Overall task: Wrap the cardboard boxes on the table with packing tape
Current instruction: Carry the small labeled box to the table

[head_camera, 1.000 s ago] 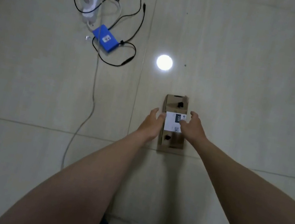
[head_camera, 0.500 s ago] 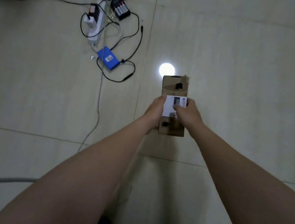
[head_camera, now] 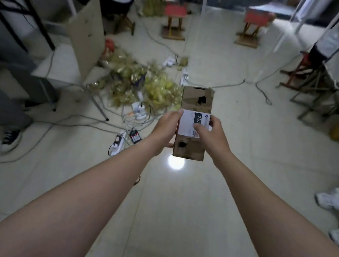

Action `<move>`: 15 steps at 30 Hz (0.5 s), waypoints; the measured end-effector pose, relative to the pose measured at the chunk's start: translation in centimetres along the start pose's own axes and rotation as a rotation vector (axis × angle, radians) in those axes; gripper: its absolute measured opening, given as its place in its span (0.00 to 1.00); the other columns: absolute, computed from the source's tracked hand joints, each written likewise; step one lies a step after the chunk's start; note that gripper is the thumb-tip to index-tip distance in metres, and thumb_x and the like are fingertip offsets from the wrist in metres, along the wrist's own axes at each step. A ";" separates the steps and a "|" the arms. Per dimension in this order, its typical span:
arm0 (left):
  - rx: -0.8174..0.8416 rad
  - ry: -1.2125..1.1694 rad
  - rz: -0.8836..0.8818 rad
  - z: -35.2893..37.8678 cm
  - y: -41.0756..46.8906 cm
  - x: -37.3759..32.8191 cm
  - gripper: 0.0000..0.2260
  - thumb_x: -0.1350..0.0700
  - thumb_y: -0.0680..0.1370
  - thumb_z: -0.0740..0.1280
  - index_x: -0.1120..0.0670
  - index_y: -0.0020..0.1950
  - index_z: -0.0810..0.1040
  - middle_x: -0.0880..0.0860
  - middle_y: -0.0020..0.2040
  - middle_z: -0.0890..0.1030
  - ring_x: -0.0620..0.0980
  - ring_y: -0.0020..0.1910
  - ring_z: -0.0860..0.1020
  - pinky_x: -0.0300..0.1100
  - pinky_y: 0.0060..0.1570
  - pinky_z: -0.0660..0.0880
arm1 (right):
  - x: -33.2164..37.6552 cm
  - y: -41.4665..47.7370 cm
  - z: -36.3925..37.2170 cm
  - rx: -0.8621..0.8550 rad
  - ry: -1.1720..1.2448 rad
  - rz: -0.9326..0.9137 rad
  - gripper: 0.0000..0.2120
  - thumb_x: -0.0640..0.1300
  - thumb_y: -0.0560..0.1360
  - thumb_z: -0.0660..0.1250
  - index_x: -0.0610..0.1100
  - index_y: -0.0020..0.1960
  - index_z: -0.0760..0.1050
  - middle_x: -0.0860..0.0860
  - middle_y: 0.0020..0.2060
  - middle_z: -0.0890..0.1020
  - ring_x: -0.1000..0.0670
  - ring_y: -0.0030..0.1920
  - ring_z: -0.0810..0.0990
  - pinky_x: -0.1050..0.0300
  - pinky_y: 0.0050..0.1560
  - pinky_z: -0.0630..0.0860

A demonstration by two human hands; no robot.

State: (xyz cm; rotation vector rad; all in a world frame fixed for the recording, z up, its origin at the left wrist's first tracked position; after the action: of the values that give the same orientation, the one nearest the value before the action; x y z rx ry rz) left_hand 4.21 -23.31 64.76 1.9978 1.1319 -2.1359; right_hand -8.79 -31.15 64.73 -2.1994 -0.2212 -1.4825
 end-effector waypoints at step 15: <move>-0.002 -0.016 0.270 1.4 -11.3 -32.4 0.17 0.38 0.84 0.57 0.44 0.56 0.81 0.46 0.53 0.85 0.52 0.51 0.84 0.49 0.42 0.79 | 31.0 -2.8 -15.8 -0.029 0.185 -0.152 0.16 0.50 0.84 0.62 0.52 0.71 0.74 0.52 0.53 0.83 0.50 0.49 0.83 0.52 0.43 0.80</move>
State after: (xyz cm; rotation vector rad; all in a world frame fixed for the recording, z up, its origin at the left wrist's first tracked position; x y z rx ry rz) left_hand 3.85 -30.45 98.32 1.9954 0.8068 -2.0105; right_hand -10.53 -40.04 98.41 -2.0913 -0.3126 -1.7709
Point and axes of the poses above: each hand's wrist, its own y-axis towards the middle knuckle, its own z-axis out of the palm, x = y × z, the point moved 2 cm from there along y, towards the middle knuckle
